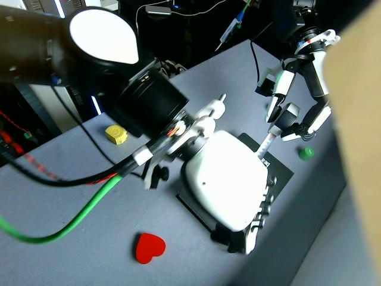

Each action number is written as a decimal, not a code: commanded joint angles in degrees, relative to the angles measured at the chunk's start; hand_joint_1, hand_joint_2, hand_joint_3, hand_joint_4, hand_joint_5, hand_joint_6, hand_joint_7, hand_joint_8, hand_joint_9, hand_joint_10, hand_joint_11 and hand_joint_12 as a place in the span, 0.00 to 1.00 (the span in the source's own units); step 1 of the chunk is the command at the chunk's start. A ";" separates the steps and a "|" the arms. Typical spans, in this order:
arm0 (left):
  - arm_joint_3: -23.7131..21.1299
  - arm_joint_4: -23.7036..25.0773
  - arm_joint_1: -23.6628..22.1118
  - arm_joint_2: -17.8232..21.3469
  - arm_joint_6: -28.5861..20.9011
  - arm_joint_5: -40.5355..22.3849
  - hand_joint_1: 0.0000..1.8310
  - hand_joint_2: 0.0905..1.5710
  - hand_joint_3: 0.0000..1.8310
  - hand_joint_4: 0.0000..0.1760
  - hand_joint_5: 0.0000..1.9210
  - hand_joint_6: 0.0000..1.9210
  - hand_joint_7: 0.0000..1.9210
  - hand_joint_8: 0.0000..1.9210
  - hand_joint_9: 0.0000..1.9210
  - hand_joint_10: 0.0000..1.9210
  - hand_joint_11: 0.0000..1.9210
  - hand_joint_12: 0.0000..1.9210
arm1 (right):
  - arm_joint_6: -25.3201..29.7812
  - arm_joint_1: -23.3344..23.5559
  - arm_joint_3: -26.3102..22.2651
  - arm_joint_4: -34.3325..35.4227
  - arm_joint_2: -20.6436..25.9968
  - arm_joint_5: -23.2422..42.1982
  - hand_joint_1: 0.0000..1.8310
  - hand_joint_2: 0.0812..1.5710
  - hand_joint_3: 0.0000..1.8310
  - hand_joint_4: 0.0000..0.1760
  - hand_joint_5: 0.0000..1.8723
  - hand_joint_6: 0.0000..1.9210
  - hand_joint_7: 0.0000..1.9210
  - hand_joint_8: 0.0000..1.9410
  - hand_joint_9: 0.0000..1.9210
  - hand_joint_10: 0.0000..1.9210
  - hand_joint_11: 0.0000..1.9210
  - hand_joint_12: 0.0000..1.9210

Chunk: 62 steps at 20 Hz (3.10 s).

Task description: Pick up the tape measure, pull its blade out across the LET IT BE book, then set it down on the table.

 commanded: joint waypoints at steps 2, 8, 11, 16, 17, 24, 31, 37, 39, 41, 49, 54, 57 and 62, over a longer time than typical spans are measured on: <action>0.48 -0.60 -0.53 0.32 -0.13 -6.44 0.76 0.67 0.00 0.00 0.49 0.42 0.54 0.45 0.54 0.60 0.54 0.48 | -1.36 0.20 0.14 -5.73 1.43 -1.23 0.68 0.73 0.00 0.00 0.43 0.56 0.51 0.62 0.42 0.64 0.38 0.84; 0.49 -0.60 -0.52 0.38 -0.13 -6.50 0.76 0.67 0.00 0.00 0.49 0.42 0.54 0.45 0.54 0.60 0.54 0.48 | -2.38 0.01 0.16 -7.38 3.93 0.41 0.68 0.73 0.00 0.00 0.43 0.56 0.51 0.63 0.42 0.65 0.38 0.85; 0.41 -0.60 -0.52 0.40 -0.13 -6.52 0.76 0.65 0.00 0.00 0.53 0.35 0.59 0.37 0.59 0.54 0.54 0.48 | -2.38 -0.56 0.22 -8.99 5.28 0.96 0.68 0.73 0.00 0.00 0.43 0.56 0.51 0.63 0.42 0.65 0.38 0.85; 0.28 -0.60 -0.52 0.46 -0.13 -6.52 0.76 0.65 0.00 0.00 0.53 0.36 0.59 0.37 0.59 0.54 0.54 0.47 | -2.41 -0.99 1.67 -9.50 7.37 3.44 0.68 0.73 0.00 0.00 0.43 0.56 0.52 0.62 0.43 0.64 0.39 0.83; 0.28 -0.60 -0.52 0.46 -0.13 -6.52 0.76 0.66 0.00 0.00 0.52 0.39 0.56 0.41 0.55 0.57 0.54 0.46 | -2.45 -0.97 2.28 -9.48 7.68 3.88 0.68 0.73 0.00 0.00 0.43 0.56 0.52 0.62 0.43 0.64 0.39 0.83; 0.25 -0.57 -0.48 0.51 -0.13 -6.56 0.76 0.67 0.00 0.00 0.50 0.43 0.54 0.44 0.54 0.59 0.54 0.47 | -2.80 -1.74 6.05 -10.17 9.39 6.93 0.68 0.73 0.00 0.00 0.43 0.56 0.51 0.63 0.43 0.64 0.38 0.82; -0.03 -0.26 -0.45 0.58 -0.13 -6.57 0.76 0.67 0.00 0.00 0.50 0.41 0.54 0.44 0.54 0.59 0.54 0.48 | -2.60 -2.18 7.18 -10.19 9.94 7.96 0.68 0.73 0.00 0.00 0.43 0.56 0.51 0.63 0.43 0.64 0.40 0.83; -0.17 0.04 -0.32 0.57 -0.13 -6.57 0.76 0.67 0.00 0.00 0.49 0.41 0.55 0.44 0.53 0.60 0.54 0.47 | -2.19 -1.83 3.33 -10.20 9.93 7.04 0.68 0.73 0.00 0.00 0.42 0.57 0.51 0.62 0.43 0.64 0.40 0.83; -0.17 0.04 -0.28 0.58 -0.13 -6.56 0.76 0.67 0.00 0.00 0.49 0.41 0.55 0.44 0.53 0.61 0.54 0.47 | -2.05 -2.19 2.13 -10.21 9.84 6.53 0.68 0.73 0.00 0.00 0.42 0.57 0.51 0.62 0.44 0.65 0.40 0.83; -0.24 0.04 -0.28 0.63 -0.14 -6.57 0.76 0.67 0.00 0.00 0.49 0.41 0.55 0.44 0.53 0.60 0.54 0.47 | -1.96 -3.08 0.28 -10.23 9.82 6.16 0.68 0.73 0.00 0.00 0.42 0.57 0.51 0.62 0.44 0.65 0.40 0.83; -0.48 0.69 -0.29 0.77 -0.15 -6.69 0.76 0.67 0.00 0.00 0.49 0.41 0.54 0.44 0.53 0.60 0.53 0.48 | -2.07 -3.48 -0.10 -10.24 9.77 5.95 0.67 0.73 0.00 0.00 0.41 0.58 0.50 0.63 0.42 0.65 0.38 0.83; -0.48 1.05 -0.36 1.01 -0.15 -6.91 0.76 0.67 0.00 0.00 0.50 0.41 0.55 0.42 0.55 0.58 0.54 0.47 | -2.06 -3.97 -0.09 -10.25 9.69 5.97 0.39 0.68 0.00 0.00 0.25 0.00 0.28 0.00 0.24 0.03 0.09 0.55; -0.67 1.41 -0.79 1.13 -0.15 -6.90 0.76 0.67 0.00 0.00 0.50 0.42 0.54 0.44 0.54 0.59 0.54 0.47 | -1.92 -4.30 -0.04 -10.27 9.36 6.21 0.18 0.67 0.00 0.00 0.02 0.00 0.02 0.00 0.01 0.00 0.00 0.12; 0.11 2.11 -0.84 1.19 -1.01 -6.85 0.76 0.67 0.00 0.00 0.50 0.42 0.54 0.44 0.54 0.59 0.54 0.47 | -1.81 -4.25 -1.26 -10.26 9.54 6.20 0.14 0.65 0.00 0.00 0.00 0.00 0.00 0.00 0.00 0.00 0.00 0.00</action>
